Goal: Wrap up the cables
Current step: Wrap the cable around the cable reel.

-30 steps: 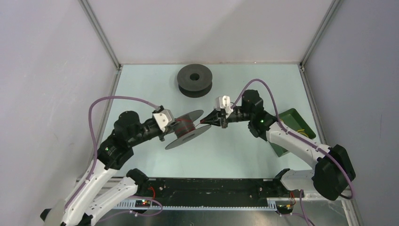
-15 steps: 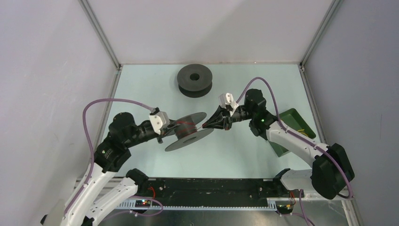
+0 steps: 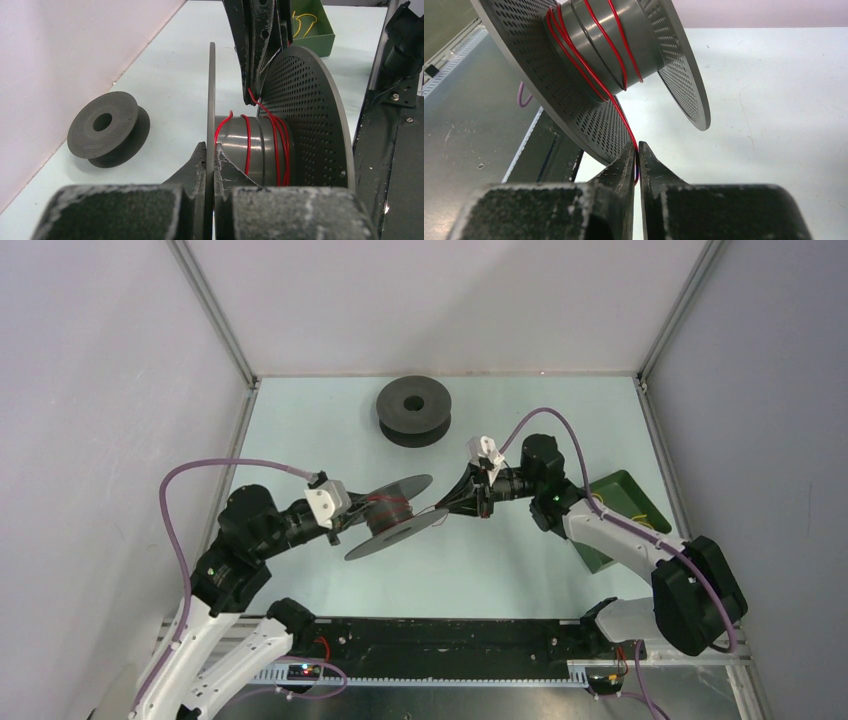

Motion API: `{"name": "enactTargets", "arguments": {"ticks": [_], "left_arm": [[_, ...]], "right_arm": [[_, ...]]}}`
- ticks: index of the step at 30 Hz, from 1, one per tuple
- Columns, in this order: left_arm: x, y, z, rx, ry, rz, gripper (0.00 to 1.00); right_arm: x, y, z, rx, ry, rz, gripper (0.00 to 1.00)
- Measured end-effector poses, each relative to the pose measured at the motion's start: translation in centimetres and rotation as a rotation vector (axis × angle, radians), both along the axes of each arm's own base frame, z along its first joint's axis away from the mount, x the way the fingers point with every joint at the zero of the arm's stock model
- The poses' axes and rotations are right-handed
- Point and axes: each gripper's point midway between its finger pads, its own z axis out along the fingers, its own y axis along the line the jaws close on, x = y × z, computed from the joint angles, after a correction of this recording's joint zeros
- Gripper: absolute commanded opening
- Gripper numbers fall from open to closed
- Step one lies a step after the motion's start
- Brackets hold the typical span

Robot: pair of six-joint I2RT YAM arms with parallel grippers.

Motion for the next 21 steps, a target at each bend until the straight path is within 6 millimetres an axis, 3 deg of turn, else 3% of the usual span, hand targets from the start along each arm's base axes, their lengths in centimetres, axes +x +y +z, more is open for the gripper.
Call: {"name": "enactTargets", "arguments": {"ticks": [5,9,15,21], "left_arm": [[-0.1,-0.1,0.1,-0.012,0.012,-0.003,0.0],[-0.2,-0.4,1.0,-0.053,0.009,-0.014,0.0],[-0.5,-0.7,3.2,-0.178,0.015,-0.013,0.0],[-0.8,-1.1,4.1,-0.307,0.06,-0.019,0.0]], "right_arm": [[-0.2,0.2,-0.4,0.029,0.001,0.001,0.11],[-0.1,0.7,-0.3,0.061,-0.006,0.009,0.05],[-0.5,1.4,1.3,0.151,-0.066,0.03,0.01],[-1.2,1.7,3.2,0.228,-0.117,0.033,0.01]]}}
